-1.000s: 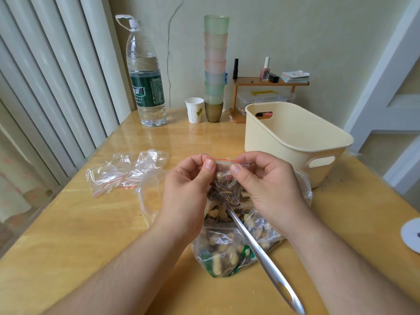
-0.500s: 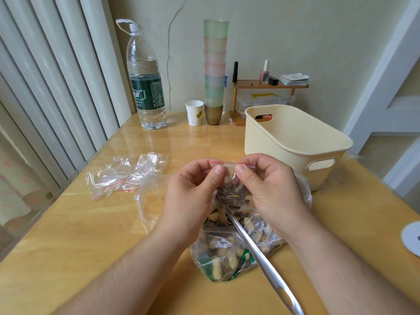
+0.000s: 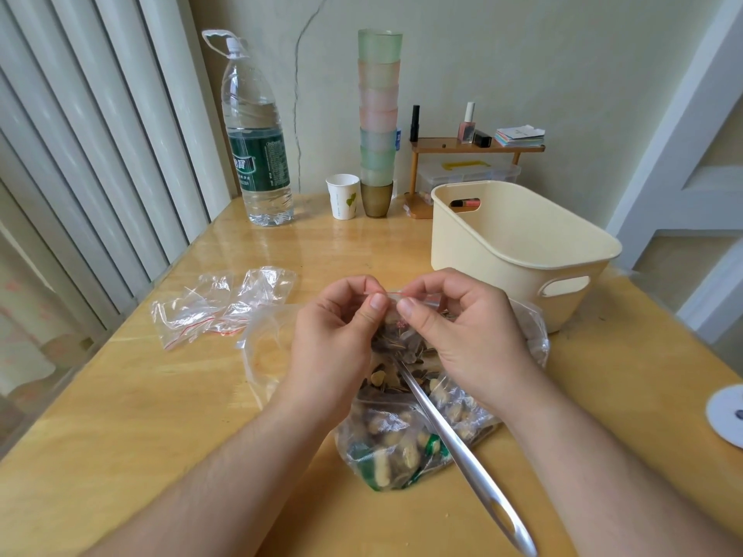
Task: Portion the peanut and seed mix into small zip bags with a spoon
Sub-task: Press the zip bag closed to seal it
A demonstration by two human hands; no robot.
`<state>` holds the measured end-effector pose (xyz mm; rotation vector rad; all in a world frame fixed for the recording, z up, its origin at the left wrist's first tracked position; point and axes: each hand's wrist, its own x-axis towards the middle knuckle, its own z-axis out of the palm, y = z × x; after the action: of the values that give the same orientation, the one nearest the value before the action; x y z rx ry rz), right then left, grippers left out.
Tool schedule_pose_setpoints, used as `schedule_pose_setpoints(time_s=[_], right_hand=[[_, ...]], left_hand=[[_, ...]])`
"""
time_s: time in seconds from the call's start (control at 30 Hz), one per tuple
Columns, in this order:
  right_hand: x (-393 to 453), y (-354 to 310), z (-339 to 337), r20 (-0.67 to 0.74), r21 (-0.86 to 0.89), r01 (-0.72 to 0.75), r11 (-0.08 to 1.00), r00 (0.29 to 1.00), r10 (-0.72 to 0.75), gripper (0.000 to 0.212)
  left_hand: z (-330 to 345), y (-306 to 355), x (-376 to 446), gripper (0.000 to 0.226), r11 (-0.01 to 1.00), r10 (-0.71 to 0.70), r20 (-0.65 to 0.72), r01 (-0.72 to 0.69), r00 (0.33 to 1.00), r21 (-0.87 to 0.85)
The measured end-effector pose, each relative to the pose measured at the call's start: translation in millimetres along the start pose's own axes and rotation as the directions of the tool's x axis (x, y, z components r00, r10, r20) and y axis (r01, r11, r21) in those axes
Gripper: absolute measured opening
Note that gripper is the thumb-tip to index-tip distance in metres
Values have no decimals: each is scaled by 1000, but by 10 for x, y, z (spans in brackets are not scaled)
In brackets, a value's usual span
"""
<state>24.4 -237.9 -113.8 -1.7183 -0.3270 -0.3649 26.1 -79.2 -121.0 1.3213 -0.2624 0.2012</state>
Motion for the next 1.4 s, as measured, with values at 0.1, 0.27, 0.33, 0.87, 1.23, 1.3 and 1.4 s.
schedule_pose_setpoints(time_s=[0.1, 0.27, 0.33, 0.87, 1.23, 1.3, 1.4], right_hand=[[3, -7, 9, 2, -52, 35, 998, 999, -35, 11], [2, -10, 5, -4, -65, 35, 997, 999, -36, 20], [-2, 0, -2, -12, -78, 33, 996, 999, -34, 19], [-16, -45, -42, 20, -47, -39, 998, 999, 40, 14], [-4, -37, -30, -19, -9, -37, 999, 999, 37, 12], [-1, -22, -34, -33, 8, -41, 999, 999, 42, 11], [-2, -15, -48, -41, 12, -50, 999, 998, 51, 13]], left_hand=[[1, -16, 1, 26, 999, 21, 13, -22, 1000, 49], [-1, -14, -10, 12, 993, 67, -13, -65, 998, 100], [-2, -10, -14, 8, 986, 93, -25, -89, 995, 142], [-150, 102, -9, 7, 928, 105, 169, -157, 980, 336], [-130, 109, 17, 16, 987, 42, 104, -57, 994, 148], [-146, 95, 31, 15, 989, 36, 100, -50, 994, 137], [-146, 82, 30, 16, 991, 20, 106, -34, 994, 130]])
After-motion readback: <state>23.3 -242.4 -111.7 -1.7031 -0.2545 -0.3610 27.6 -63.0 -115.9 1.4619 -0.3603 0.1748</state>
